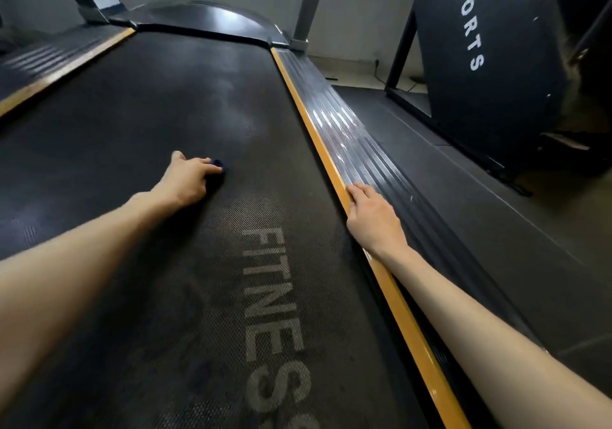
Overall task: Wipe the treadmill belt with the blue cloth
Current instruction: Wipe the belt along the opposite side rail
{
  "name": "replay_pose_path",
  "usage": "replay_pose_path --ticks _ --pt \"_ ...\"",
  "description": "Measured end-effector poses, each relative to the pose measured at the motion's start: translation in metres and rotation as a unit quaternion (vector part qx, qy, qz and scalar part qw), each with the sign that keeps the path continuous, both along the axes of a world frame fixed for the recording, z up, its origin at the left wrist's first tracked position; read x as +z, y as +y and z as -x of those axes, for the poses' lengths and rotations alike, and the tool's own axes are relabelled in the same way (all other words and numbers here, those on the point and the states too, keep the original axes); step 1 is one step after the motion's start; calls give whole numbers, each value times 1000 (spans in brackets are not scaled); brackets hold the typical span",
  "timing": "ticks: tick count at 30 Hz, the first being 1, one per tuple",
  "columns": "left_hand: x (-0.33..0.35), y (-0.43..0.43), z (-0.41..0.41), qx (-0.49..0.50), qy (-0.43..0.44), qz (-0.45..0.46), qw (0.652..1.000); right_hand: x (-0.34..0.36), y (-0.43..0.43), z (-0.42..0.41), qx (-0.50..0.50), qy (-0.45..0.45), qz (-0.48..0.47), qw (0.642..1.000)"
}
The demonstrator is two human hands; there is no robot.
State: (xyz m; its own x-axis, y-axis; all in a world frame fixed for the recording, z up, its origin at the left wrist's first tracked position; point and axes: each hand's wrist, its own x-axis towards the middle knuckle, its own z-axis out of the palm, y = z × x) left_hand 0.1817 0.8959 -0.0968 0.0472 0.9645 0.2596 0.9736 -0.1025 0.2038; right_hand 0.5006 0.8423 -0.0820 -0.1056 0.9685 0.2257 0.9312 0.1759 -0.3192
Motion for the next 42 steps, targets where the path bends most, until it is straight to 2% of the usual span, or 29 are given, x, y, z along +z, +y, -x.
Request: replay_pose_path --ticks 2,4,7,9,11,13,15,17,20,24,27,29,31,32,33,34,35,37,40,42 --pt "5 -17 -28 -64 -30 -10 997 -1 3 -2 3 28 8 1000" --pt "11 -48 -69 -170 -51 -8 984 4 -2 -1 7 86 14 996" --pt "20 -104 -121 -284 -29 34 958 19 -37 -2 -52 140 40 988" --pt "19 -121 -133 -290 -32 36 956 21 -73 -13 -75 69 59 993" --pt "16 -127 -136 -261 -24 63 963 18 -103 -24 -13 -19 63 998" --pt "19 -135 -142 -243 -4 90 966 15 -114 -30 20 -49 64 997" --pt "21 -150 -154 -296 -8 83 952 15 -112 -30 12 -47 54 997" --pt "21 -171 -158 -391 -23 66 918 14 -112 -29 1 -13 47 999" --pt "16 -202 -157 -476 -6 78 876 6 -110 -35 3 17 20 1000" --pt "14 -251 -163 -503 -17 97 858 -3 -107 -38 21 3 -13 1000" --pt "20 -255 -159 -484 -11 119 867 0 -109 -38 21 8 -7 1000" --pt "17 -232 -150 -412 -6 72 908 3 -109 -38 20 19 -6 1000" --pt "11 -204 -140 -213 -37 10 976 5 -109 -38 16 28 0 999" --pt "10 -193 -139 -95 -58 14 994 4 -110 -38 13 31 -3 999" --pt "8 -187 -142 -12 -72 23 997 3 -110 -38 14 33 -5 999" --pt "7 -187 -149 19 -77 35 996 2 -109 -37 17 36 -7 999" --pt "11 -192 -159 3 -76 47 996 2 -109 -38 18 39 -8 999" --pt "21 -219 -175 -126 -66 75 987 2 -109 -38 20 37 -9 999" --pt "29 -270 -178 -327 -54 121 936 4 -111 -36 23 35 -21 999" --pt "26 -278 -167 -371 -35 101 923 4 -111 -37 22 35 -24 999"
